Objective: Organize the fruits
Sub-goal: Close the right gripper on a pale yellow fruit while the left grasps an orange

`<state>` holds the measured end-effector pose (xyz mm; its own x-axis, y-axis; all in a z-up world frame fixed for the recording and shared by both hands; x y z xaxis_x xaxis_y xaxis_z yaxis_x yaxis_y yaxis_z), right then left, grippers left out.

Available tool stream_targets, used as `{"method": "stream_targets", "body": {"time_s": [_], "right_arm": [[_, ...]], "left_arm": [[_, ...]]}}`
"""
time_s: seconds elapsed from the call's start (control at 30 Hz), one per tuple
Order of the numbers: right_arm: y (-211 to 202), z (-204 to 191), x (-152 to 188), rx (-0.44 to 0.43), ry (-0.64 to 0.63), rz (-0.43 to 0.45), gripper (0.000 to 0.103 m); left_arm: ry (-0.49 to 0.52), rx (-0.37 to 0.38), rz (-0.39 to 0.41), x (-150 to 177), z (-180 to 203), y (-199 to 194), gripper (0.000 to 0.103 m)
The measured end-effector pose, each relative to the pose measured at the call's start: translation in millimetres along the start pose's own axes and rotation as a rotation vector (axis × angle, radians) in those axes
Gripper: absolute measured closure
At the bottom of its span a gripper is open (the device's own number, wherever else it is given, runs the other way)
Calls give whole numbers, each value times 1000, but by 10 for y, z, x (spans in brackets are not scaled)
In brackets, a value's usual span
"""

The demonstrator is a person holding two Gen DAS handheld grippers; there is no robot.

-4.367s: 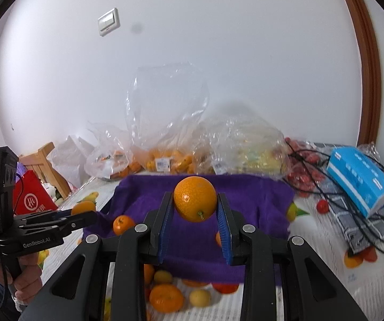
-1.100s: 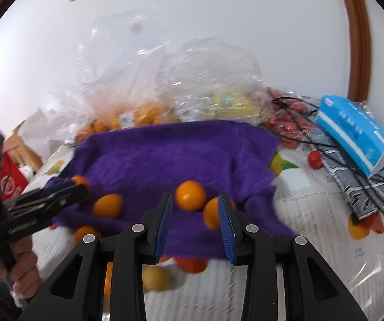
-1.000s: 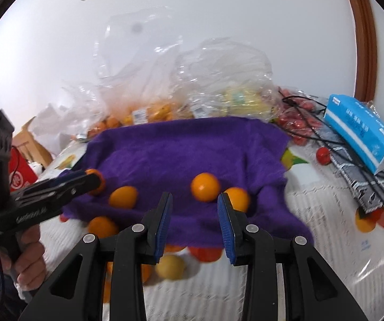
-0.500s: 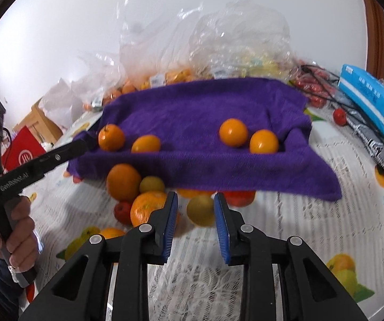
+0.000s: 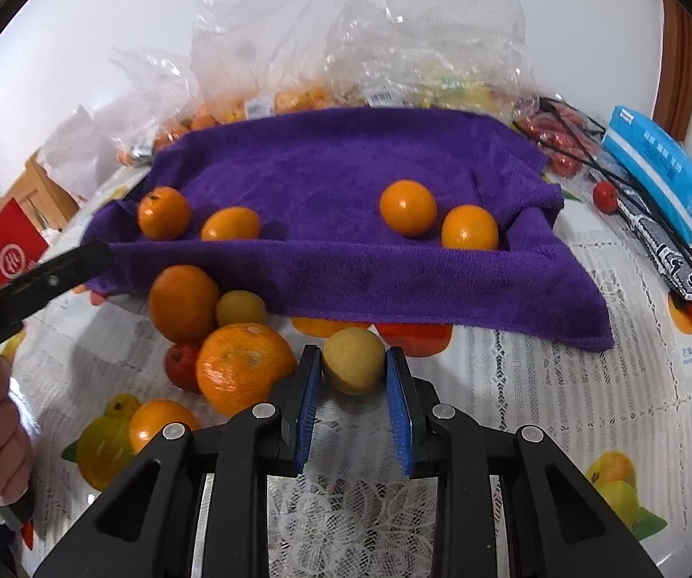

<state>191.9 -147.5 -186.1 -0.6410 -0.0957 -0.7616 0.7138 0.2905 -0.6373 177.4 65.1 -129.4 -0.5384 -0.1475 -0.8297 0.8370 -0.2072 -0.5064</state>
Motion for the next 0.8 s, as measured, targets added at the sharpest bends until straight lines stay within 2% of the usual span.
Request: {"method": "stream_targets", "body": {"time_s": [0.17, 0.33, 0.47, 0.6, 0.7, 0.8], "right_arm": [[-22, 47, -5, -11, 18, 18, 76], [-173, 157, -57, 50, -48, 87, 76], [-125, 297, -41, 32, -30, 49, 76], [-67, 348, -33, -8, 10, 21, 76], [-65, 320, -26, -2, 12, 22, 76], [-55, 326, -22, 9, 24, 19, 76]], "left_arm": [[-5, 49, 1, -5, 38, -30, 51], [13, 110, -37, 37, 130, 3, 51], [41, 167, -86, 91, 256, 61, 51], [61, 159, -139, 132, 365, 184, 51], [34, 172, -175, 124, 397, 293, 51], [15, 142, -200, 130, 421, 399, 51]]}}
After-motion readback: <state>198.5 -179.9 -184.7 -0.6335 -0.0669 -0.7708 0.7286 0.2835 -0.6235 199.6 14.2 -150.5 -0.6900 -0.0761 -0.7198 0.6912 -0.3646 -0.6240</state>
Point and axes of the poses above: each gripper's, at about its wrist camera, not at the fingertips, and y roughly the way its jaws point, z to its right, x to its underside, the point moved 1 cm from there along y, roughly the way its jaws point, and after that the axes turned 10 degrees about z, right-handed, at the moved point
